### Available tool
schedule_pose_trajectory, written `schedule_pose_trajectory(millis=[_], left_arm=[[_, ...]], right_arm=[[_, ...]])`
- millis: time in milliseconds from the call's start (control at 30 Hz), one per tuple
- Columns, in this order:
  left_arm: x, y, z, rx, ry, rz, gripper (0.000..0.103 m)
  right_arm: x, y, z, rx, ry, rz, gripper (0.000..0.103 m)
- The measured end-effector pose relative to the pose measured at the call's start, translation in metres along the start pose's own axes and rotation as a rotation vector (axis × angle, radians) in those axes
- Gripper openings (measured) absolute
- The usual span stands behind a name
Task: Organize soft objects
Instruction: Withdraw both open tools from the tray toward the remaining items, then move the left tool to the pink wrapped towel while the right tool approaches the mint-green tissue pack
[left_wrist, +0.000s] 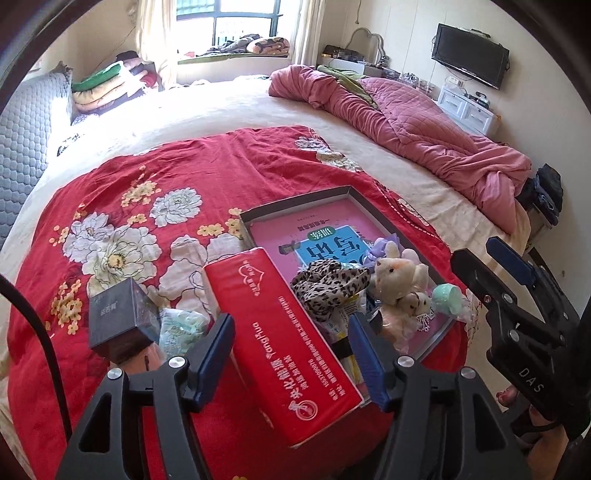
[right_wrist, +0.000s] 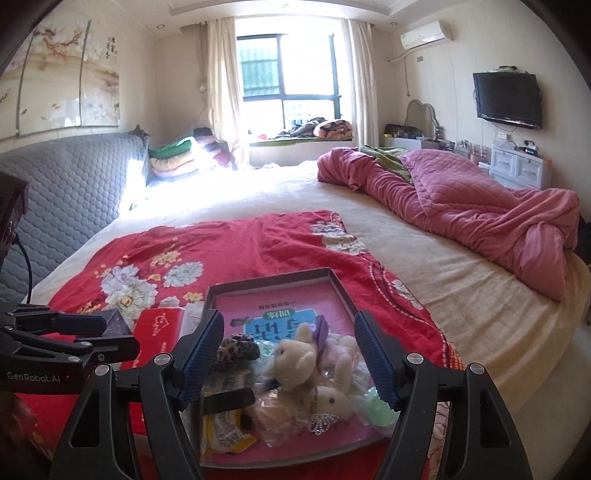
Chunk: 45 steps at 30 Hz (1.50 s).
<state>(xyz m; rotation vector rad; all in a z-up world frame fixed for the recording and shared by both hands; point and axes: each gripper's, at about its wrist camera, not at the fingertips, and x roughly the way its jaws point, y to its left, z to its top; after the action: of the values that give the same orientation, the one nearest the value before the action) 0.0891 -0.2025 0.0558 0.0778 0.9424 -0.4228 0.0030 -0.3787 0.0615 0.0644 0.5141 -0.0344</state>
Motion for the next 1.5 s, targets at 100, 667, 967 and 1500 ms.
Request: schedule_pose_trajectory(millis=[100, 667, 967, 1500], left_arm=[[-0.01, 0.013, -0.006, -0.015, -0.012, 0.02, 0.063], [-0.04, 0.094, -0.045, -0.13, -0.005, 0.085, 0.064], [-0.041, 0.139, -0.075, -0.212, 0.032, 0.113, 0.064], [-0.005, 0.17, -0.105, -0.248, 0.08, 0.036, 0.072]], right_arm=[[-0.002, 0.018, 0.004, -0.029, -0.002, 0.041, 0.075], [-0.006, 0.103, 0.007, -0.202, 0.014, 0.167, 0.075], [-0.003, 0.136, 0.003, -0.287, 0.03, 0.216, 0.075], [0.015, 0.167, -0.014, -0.374, 0.107, 0.264, 0.075]])
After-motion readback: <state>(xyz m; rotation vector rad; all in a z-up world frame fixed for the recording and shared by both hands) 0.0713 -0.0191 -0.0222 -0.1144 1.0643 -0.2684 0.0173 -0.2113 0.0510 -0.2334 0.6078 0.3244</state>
